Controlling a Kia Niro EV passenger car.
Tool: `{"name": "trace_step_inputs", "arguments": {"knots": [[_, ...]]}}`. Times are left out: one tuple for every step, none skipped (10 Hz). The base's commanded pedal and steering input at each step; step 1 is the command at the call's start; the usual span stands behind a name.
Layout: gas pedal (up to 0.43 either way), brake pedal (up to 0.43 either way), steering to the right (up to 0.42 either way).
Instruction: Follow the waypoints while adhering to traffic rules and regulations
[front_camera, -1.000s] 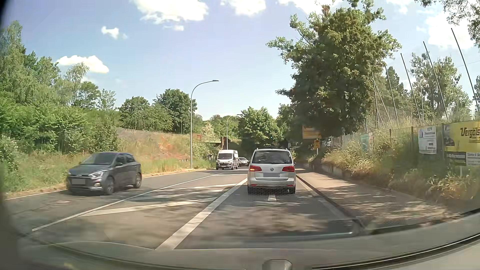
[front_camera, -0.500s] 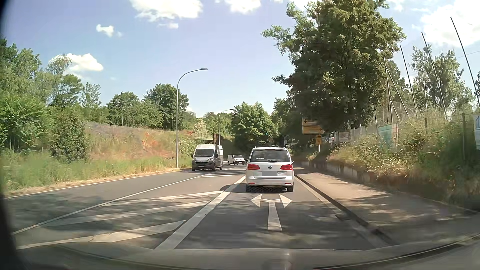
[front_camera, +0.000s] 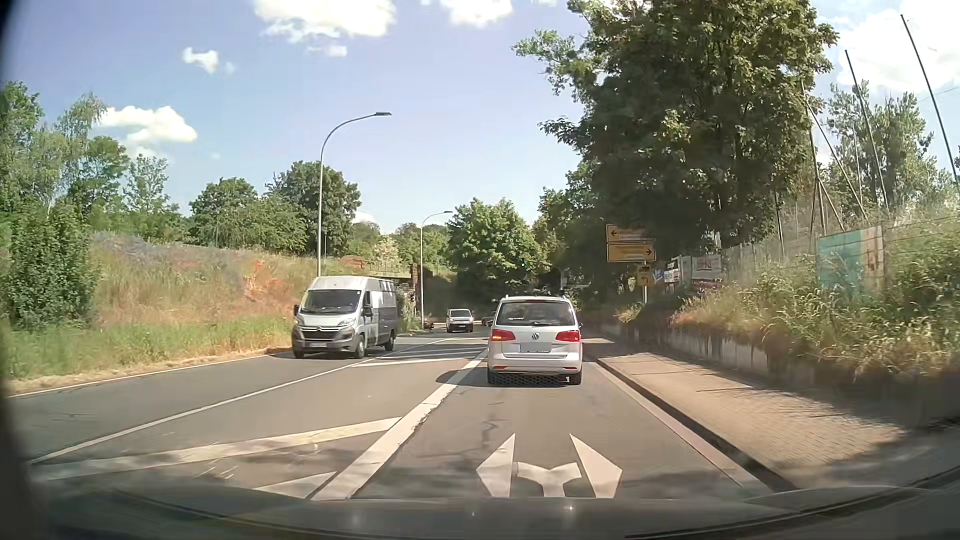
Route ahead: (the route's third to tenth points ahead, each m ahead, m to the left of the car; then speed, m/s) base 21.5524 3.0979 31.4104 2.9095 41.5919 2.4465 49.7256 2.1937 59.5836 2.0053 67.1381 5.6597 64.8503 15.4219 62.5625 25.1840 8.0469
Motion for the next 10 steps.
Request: {"name": "trace_step_inputs", "arguments": {"knots": [[0.000,0.030,0.015],[0.000,0.030,0.014],[0.000,0.030,0.012],[0.000,0.030,0.011],[0.000,0.030,0.011],[0.000,0.030,0.010],[0.000,0.030,0.008],[0.000,0.030,0.007],[0.000,0.030,0.006],[0.000,0.030,0.005]]}}
